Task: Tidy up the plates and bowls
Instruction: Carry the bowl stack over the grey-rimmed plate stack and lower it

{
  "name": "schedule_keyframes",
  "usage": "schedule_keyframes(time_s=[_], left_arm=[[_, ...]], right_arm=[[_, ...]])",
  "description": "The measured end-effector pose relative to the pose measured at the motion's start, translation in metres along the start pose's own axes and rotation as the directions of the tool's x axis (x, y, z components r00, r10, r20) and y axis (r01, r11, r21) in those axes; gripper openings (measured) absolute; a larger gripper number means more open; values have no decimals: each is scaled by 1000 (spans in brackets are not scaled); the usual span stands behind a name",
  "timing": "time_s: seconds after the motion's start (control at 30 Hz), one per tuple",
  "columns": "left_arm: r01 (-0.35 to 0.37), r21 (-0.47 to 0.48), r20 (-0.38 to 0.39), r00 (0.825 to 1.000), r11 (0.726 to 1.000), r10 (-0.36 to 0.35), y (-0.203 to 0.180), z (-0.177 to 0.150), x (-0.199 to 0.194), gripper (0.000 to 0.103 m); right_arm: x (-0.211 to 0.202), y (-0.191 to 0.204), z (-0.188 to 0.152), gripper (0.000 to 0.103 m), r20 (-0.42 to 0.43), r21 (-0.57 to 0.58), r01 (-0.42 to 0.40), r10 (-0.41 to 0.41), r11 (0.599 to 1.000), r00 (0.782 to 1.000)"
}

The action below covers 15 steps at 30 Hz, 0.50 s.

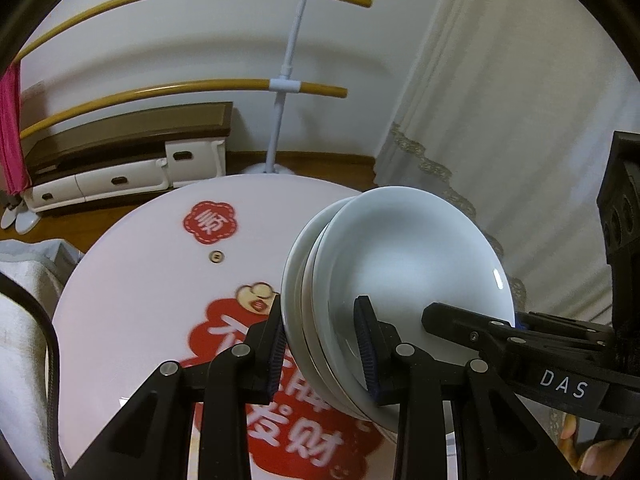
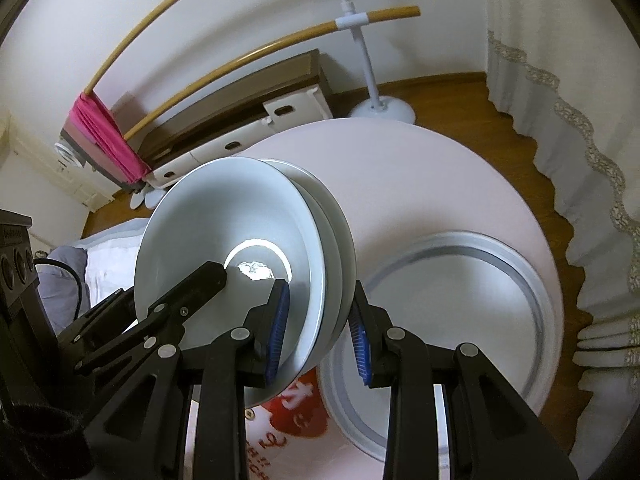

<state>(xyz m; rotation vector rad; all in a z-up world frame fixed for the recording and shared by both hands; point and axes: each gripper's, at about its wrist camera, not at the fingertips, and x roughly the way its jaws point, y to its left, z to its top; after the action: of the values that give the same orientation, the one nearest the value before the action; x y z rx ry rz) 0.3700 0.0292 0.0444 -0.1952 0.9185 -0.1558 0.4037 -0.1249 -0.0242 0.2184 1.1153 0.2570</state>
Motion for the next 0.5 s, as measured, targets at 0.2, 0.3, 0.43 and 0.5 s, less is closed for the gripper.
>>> schedule_keyframes(time_s=[0.2, 0.3, 0.43, 0.5], left_arm=[[20, 34, -10, 1000, 999, -19, -28, -13, -4, 28], [31, 48, -23, 999, 998, -30, -42, -18, -2, 28], [44, 66, -42, 998, 997, -42, -59, -25, 3, 29], [52, 76, -55, 997, 996, -48, -69, -29, 7, 29]], right_arm=[[-18, -19, -16, 30, 14, 27, 15, -15, 1000, 1000], [-24, -32, -25, 30, 14, 44, 25, -26, 999, 1000], [-30, -49, -35, 30, 10, 65, 44, -44, 997, 999], [-32, -58, -39, 30, 5, 78, 53, -54, 996, 999]])
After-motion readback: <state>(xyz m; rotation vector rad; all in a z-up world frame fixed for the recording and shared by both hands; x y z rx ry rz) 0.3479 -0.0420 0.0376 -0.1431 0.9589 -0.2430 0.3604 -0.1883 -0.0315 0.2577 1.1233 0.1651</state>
